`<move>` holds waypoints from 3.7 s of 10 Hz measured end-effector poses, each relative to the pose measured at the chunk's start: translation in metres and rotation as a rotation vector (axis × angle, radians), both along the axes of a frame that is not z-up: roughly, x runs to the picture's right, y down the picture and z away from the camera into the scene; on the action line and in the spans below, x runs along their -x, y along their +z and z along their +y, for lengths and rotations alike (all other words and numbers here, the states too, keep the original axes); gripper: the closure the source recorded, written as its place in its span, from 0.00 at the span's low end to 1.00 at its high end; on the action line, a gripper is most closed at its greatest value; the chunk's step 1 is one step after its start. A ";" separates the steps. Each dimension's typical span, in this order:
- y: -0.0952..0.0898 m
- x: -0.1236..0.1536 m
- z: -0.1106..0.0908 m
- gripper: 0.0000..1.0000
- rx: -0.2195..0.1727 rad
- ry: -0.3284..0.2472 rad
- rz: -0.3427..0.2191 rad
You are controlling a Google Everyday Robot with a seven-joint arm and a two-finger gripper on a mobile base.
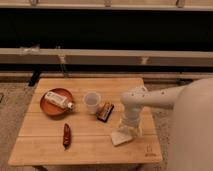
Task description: Wipe the white sponge on the table
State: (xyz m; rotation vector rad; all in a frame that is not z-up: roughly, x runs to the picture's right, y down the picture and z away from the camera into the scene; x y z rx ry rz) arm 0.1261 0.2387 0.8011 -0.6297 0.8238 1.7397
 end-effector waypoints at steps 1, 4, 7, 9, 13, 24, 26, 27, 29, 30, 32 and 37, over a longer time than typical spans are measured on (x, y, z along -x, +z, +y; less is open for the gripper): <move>0.000 0.003 -0.001 0.20 -0.001 -0.003 -0.006; 0.001 0.013 0.000 0.20 0.010 -0.024 -0.031; 0.005 0.021 0.008 0.22 0.040 -0.045 -0.044; 0.007 0.022 0.011 0.38 0.053 -0.050 -0.047; 0.004 0.014 0.003 0.80 0.053 -0.025 -0.034; 0.060 -0.040 -0.052 1.00 0.008 -0.049 0.062; 0.059 -0.041 -0.053 1.00 0.005 -0.047 0.062; 0.059 -0.040 -0.053 1.00 0.005 -0.047 0.062; 0.060 -0.039 -0.056 1.00 0.000 -0.048 0.060; 0.062 -0.034 -0.066 1.00 -0.030 -0.052 0.046; 0.064 -0.009 -0.086 1.00 -0.063 -0.056 0.013; 0.064 0.048 -0.113 1.00 -0.126 -0.108 -0.085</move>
